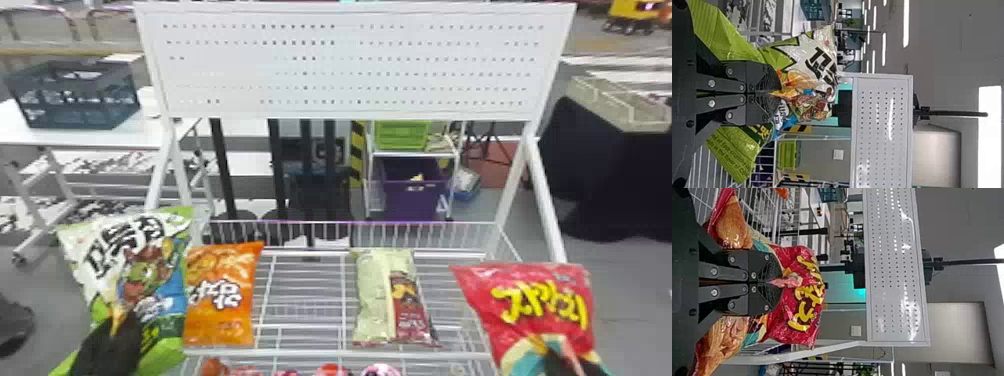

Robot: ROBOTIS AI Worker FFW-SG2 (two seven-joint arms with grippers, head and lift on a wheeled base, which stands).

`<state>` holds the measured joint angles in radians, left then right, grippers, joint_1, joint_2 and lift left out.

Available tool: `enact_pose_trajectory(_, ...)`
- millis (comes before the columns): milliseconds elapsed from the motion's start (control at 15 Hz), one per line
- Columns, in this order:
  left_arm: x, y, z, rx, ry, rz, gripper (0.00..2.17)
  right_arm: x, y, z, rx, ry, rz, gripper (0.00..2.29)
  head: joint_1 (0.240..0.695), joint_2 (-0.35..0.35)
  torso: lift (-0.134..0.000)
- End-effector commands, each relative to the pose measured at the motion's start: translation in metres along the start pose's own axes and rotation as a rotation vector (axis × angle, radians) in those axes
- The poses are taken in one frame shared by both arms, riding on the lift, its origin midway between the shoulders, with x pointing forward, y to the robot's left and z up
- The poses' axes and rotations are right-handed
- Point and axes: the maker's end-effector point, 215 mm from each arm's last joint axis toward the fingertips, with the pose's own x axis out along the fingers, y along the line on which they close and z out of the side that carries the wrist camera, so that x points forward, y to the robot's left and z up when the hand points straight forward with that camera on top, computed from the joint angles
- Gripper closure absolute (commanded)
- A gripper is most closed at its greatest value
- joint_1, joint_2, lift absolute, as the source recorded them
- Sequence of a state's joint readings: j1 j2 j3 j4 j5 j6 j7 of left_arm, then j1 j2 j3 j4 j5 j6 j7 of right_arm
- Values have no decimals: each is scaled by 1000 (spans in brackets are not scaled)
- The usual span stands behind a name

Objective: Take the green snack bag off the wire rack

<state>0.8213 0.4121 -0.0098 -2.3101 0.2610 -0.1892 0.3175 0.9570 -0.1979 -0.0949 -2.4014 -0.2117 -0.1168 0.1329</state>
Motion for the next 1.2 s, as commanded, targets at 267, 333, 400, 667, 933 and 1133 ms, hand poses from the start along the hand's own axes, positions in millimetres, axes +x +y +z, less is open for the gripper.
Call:
enact_pose_trajectory(267,-3,6,3,0,-11,13,2152,0,0,1,0,-1,1,2236,499,0,0)
enact_pose_trajectory(333,-3,6,3,0,-11,13,2152,0,0,1,-1,-1,0,2233,499,0,0)
enact_pose_trajectory(400,-3,6,2,1,-8,13,2152,0,0,1,-1,-1,0,2236,499,0,0)
enact_pose_trajectory(667,-2,5,1,12,-7,10,2148,0,-2,1,-2,-1,-2,2236,499,0,0)
enact_pose_trajectory(933,0,3,0,16,-1,-2,2148,-1,-3,2,-13,-4,-4,2236,499,0,0)
enact_pose_trajectory(1133,2,3,1,19,-5,-3,2148,-1,-6,3,-15,-4,-9,2236,499,0,0)
